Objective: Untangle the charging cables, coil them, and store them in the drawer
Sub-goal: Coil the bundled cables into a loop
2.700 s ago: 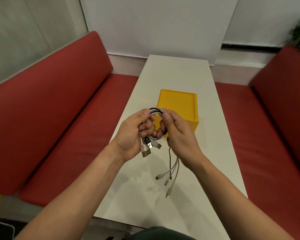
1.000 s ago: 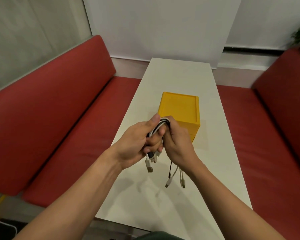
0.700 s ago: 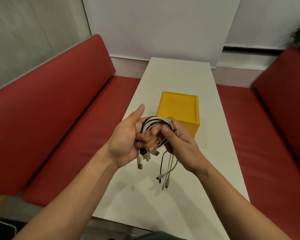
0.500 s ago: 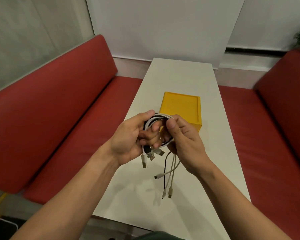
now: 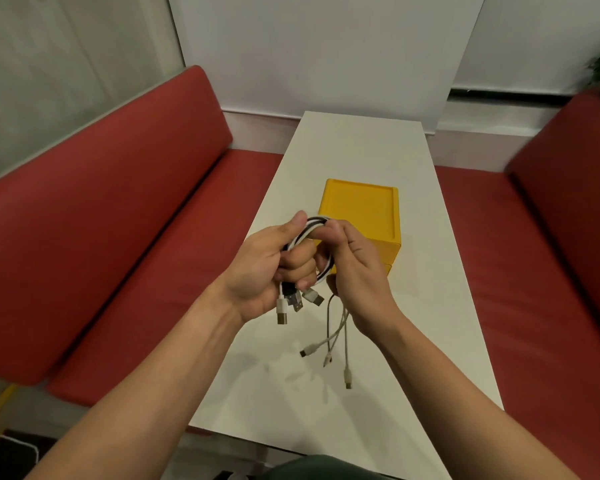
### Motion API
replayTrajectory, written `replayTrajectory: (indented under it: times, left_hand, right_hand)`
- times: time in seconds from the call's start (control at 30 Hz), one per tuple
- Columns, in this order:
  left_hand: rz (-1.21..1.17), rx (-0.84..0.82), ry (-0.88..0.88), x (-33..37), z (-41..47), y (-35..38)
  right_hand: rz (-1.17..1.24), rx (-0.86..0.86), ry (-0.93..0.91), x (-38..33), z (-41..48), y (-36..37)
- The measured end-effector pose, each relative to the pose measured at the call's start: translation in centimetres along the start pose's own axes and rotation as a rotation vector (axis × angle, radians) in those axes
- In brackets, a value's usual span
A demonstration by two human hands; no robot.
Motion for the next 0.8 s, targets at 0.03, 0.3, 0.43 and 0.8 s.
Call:
replayTrajectory:
  times: [0.03,0.3,0.43,0.8]
  left_hand:
    - [-0.018,0.004,0.02,0.0,0.1,0.0]
    - [-0.121,-0.011,0.108,0.6,0.1,-0.1]
    - [-0.119,0.014,0.09,0.6,0.0,-1.0]
    - [-0.169,0.035,0.058,-0.6,0.7,-2.4]
  right_hand:
    - [0.012,0.002,-0.003,-0.1,0.1,0.1]
    - [-0.136,0.064,-0.13,-0.8,-0.3,0.8]
    - [-0.332,0.004,-0.116,-0.3,0.0,0.8]
    - [-0.407,-0.126,-0.054,1.6,0.5,0.7]
Point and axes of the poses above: each hand's wrist, its own z-axis towards the middle knuckle, its own y-axis out of the palm, x = y × z, the point moved 7 cm from there along z, towards the middle knuckle, and after that the axes turned 15 degrees about -z, right-handed, at the moved point
